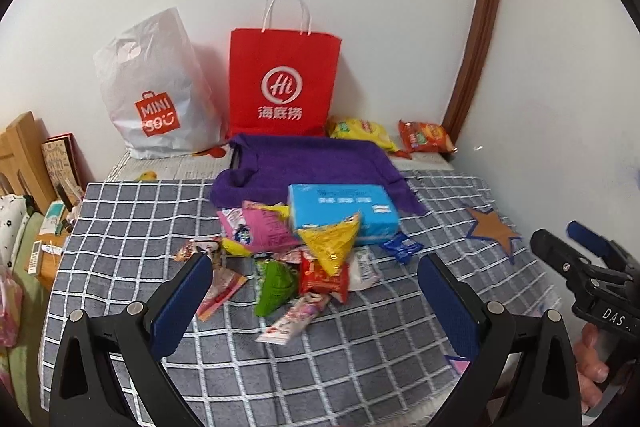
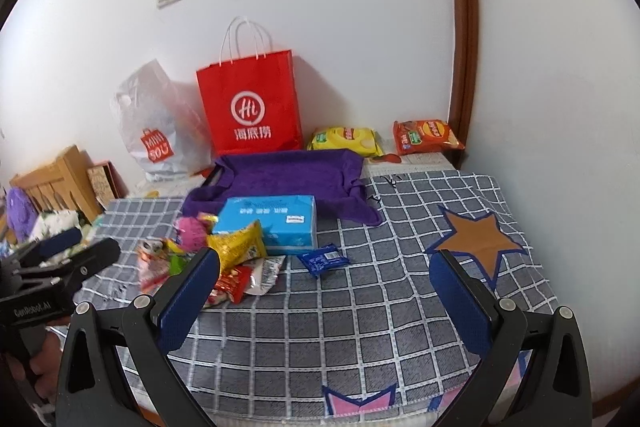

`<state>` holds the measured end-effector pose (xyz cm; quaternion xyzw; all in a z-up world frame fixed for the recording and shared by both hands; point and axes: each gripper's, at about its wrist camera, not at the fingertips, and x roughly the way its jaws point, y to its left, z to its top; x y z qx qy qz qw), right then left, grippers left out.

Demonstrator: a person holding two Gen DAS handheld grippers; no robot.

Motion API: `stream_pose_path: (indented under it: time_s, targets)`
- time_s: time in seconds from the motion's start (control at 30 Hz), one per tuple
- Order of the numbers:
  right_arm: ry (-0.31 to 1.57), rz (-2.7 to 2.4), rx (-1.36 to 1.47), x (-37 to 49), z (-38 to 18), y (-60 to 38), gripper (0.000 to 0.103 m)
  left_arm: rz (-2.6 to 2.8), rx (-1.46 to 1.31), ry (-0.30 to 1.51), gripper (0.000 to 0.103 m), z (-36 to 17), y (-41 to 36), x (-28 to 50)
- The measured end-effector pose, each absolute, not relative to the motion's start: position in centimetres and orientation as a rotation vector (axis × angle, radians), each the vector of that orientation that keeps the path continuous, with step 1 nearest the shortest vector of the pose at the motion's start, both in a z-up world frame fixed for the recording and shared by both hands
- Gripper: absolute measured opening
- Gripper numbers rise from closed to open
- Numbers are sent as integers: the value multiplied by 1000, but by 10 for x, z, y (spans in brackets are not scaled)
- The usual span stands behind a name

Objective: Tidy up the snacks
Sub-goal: 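Grasp the small blue biscuit packet with the right tool while the left grasps the panda-print pouch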

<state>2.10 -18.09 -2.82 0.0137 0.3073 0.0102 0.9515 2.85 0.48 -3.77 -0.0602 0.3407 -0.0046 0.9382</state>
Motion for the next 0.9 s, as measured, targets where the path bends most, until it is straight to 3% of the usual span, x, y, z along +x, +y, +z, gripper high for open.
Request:
stream_pose_path:
  time_s: [0.37, 0.67, 0.9]
  targets:
    - [701, 31, 13, 70, -90, -190, 103, 92, -129, 799, 103, -94, 34, 60]
    - [797, 85, -15, 124, -137, -183, 90, 103, -193, 868, 103, -127, 64, 83]
    - [868, 129, -38, 159, -172, -170, 87, 89, -229, 841, 103, -132, 82, 90]
